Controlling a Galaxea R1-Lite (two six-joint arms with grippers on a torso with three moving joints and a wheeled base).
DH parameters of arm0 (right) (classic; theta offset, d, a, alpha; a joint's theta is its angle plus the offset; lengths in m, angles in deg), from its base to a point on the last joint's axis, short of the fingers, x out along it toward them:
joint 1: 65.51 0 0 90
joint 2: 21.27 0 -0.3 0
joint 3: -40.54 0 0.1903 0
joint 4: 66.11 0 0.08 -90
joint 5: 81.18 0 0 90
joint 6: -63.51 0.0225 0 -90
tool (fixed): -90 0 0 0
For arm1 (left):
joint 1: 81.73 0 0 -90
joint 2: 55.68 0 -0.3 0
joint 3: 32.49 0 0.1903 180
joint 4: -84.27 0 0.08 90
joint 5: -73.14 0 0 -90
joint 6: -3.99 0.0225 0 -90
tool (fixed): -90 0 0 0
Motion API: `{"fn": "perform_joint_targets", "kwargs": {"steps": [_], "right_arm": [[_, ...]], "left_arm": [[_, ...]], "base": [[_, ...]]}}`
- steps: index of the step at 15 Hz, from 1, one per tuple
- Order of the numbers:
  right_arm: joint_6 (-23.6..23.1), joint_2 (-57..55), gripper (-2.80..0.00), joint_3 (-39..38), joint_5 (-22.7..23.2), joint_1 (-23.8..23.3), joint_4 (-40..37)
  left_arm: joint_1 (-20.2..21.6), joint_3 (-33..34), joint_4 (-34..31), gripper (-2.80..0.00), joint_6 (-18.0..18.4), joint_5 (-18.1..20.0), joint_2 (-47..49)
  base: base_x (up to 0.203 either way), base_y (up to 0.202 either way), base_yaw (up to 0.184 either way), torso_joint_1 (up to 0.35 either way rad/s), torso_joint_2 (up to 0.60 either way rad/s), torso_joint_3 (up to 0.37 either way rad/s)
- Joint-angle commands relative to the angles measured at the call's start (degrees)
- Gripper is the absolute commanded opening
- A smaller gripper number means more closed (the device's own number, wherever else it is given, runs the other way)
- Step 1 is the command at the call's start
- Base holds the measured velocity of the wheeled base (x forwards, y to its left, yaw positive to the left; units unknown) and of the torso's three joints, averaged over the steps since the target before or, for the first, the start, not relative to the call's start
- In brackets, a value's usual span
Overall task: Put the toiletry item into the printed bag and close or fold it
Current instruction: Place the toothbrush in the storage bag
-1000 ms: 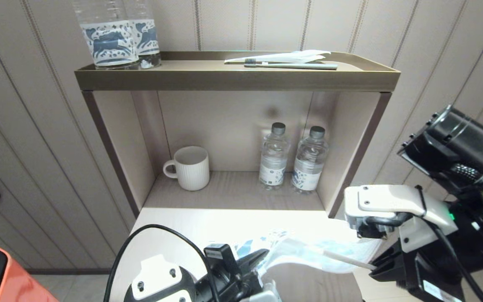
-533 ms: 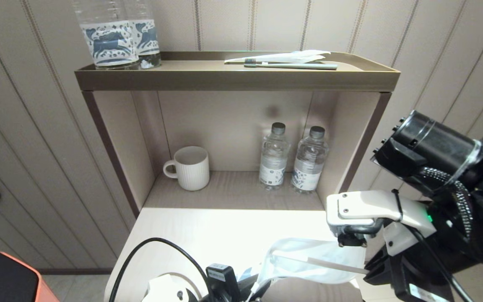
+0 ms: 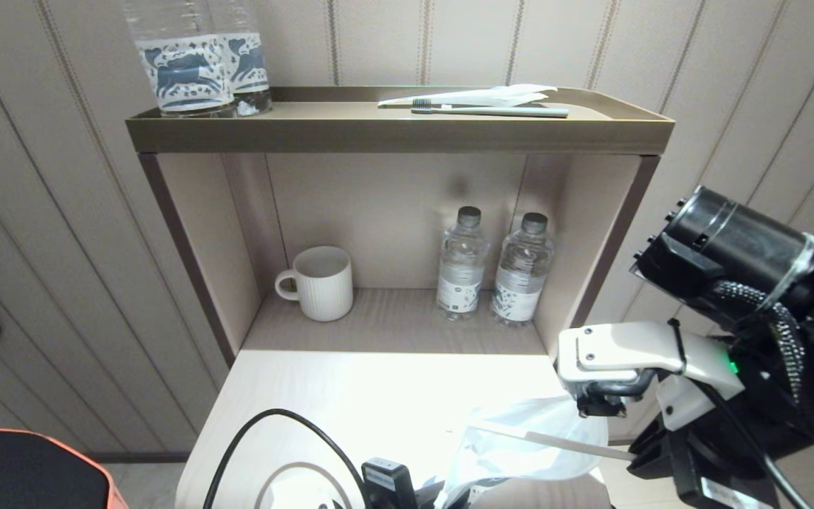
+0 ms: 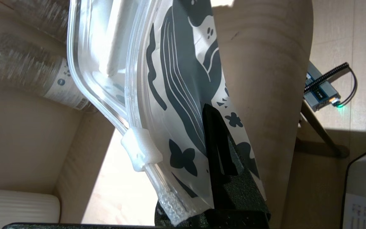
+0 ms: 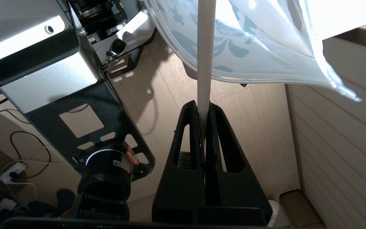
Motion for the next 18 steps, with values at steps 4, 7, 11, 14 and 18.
{"fn": "perform_joint_targets", "kwargs": {"steps": [4, 7, 11, 14, 18], "right_arm": [[-0.9, -0.1, -2.8, 1.3, -1.0, 0.0, -3.3], [-0.9, 0.3, -2.8, 1.6, -1.0, 0.2, -6.0], [-2.2, 0.6, -2.8, 2.5, -1.1, 0.0, -6.8], [-2.9, 0.0, -2.8, 3.3, -1.2, 0.4, -6.8], [-3.3, -1.8, -2.8, 3.6, -1.6, 0.6, -6.7]], "left_arm": [[0.2, -0.3, 0.6, -2.8, 2.7, 0.2, -0.2], [2.5, -2.3, 1.1, -2.8, 5.4, 0.5, -1.1], [6.5, -4.5, -0.4, -2.8, 6.3, 5.9, -3.1], [7.1, -4.9, -2.1, -2.8, 6.5, 7.5, -2.4], [7.6, -5.1, -3.9, -2.8, 7.3, 8.3, -3.0]], "base": [[0.0, 0.0, 0.0, 0.0, 0.0, 0.0], [0.0, 0.0, 0.0, 0.0, 0.0, 0.0], [0.0, 0.0, 0.0, 0.0, 0.0, 0.0], [0.0, 0.0, 0.0, 0.0, 0.0, 0.0], [0.0, 0.0, 0.0, 0.0, 0.0, 0.0]]}}
